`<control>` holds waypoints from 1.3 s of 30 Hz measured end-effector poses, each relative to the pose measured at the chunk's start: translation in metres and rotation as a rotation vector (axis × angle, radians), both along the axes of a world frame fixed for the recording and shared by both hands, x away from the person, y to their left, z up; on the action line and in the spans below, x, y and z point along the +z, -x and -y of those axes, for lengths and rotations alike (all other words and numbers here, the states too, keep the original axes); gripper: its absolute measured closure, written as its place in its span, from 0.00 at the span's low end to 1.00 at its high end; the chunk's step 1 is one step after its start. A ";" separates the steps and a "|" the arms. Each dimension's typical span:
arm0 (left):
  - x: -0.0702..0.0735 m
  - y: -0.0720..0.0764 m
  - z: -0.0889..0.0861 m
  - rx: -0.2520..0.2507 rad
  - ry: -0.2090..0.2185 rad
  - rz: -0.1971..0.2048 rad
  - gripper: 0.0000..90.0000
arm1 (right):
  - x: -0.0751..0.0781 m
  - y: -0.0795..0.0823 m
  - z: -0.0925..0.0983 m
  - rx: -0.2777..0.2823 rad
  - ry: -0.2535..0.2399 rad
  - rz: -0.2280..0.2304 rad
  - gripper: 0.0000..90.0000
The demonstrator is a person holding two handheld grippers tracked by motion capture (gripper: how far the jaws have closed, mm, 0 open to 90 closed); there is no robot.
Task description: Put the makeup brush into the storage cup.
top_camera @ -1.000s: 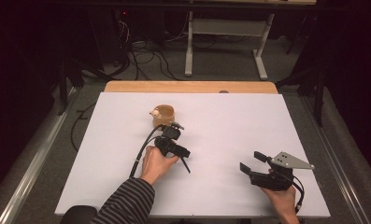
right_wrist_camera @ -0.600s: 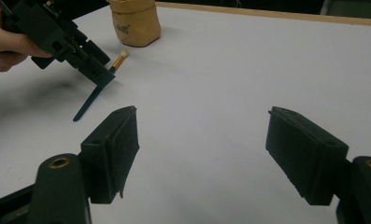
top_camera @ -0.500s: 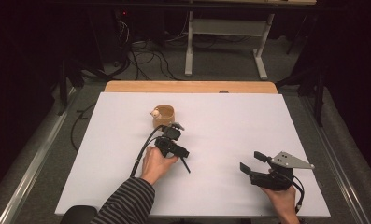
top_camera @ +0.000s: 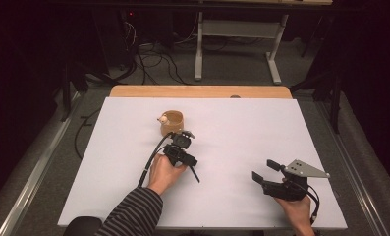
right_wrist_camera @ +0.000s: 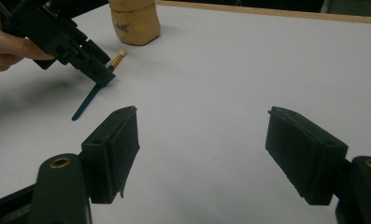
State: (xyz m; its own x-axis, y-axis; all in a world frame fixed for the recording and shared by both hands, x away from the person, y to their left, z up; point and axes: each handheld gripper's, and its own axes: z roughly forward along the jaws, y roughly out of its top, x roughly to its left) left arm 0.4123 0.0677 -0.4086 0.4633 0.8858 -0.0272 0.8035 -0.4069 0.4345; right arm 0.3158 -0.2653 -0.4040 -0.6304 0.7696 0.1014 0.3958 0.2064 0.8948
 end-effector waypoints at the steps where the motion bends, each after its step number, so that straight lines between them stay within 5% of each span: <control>1: 0.000 0.000 0.000 -0.003 0.001 0.003 0.42 | 0.000 0.000 0.000 0.000 0.001 0.001 0.31; 39: 0.003 -0.006 -0.011 -0.078 0.008 -0.008 0.91 | -0.001 -0.001 -0.001 0.007 0.001 -0.009 0.31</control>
State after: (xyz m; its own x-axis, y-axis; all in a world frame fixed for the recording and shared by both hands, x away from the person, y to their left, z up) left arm 0.4180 0.0785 -0.4053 0.5307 0.8467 -0.0383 0.7728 -0.4648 0.4322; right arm 0.3165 -0.2647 -0.4046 -0.6347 0.7654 0.1065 0.4027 0.2100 0.8909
